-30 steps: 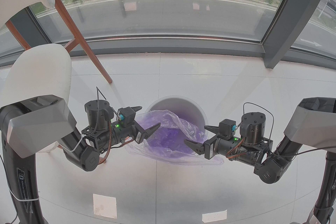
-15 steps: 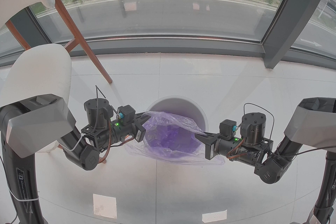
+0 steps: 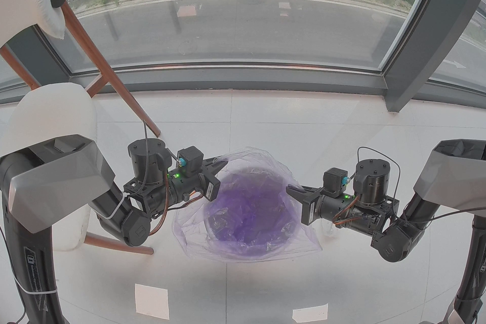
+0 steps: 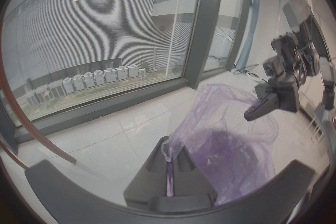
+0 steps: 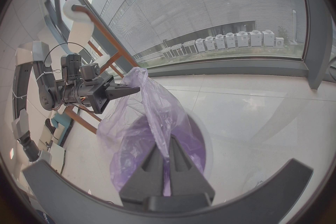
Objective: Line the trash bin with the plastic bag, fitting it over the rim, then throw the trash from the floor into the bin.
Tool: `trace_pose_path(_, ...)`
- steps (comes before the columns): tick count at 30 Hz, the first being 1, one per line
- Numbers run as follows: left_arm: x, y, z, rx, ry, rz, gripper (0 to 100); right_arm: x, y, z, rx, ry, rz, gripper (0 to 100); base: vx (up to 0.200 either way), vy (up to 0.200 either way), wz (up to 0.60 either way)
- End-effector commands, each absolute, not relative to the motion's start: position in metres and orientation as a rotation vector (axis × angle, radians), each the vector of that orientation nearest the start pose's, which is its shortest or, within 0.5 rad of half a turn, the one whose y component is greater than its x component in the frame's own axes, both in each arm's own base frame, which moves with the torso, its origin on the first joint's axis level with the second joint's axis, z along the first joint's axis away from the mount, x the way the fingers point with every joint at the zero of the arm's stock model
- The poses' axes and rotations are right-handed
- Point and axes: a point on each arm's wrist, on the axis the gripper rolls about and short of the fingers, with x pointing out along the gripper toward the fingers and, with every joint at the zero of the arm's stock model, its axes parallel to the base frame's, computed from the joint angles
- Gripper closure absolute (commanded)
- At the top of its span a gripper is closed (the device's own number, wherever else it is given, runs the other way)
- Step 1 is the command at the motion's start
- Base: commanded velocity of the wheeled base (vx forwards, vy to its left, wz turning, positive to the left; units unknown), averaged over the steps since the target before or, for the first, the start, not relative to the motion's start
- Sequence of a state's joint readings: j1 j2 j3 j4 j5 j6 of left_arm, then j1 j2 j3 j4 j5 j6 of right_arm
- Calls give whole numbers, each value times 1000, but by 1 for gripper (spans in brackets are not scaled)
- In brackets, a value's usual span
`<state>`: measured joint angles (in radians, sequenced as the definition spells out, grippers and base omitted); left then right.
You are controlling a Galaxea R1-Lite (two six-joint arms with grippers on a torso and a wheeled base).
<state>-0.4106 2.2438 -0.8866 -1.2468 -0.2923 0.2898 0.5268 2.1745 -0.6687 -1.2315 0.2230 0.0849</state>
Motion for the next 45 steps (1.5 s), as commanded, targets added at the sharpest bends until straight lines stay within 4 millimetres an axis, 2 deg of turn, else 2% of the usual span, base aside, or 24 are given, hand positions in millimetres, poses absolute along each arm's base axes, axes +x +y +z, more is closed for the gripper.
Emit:
trace_pose_path(1,362,-167,80,231,-7,-686,100,311,170,51,66,313,713,100,0,0,0)
trace_pose_path(7,363,-166,75,194,23,-706,100,318,156,49,154,353,728,100,0,0,0)
trace_pose_path(14,357,-172,68,51,105,-789,100,321,150,41,292,430,701,100,0,0,0)
trace_pose_path(21,363,-168,44,-13,185,-771,100,328,147,32,432,501,687,100,0,0,0)
trace_pose_path(32,378,-156,13,-56,205,-719,100,345,146,22,512,517,657,100,0,0,0)
trace_pose_path(39,385,-158,5,-105,206,-706,100,356,143,18,532,506,641,100,0,0,0)
trace_pose_path(45,399,-161,13,-184,161,-688,100,367,140,16,622,511,610,100,0,0,0)
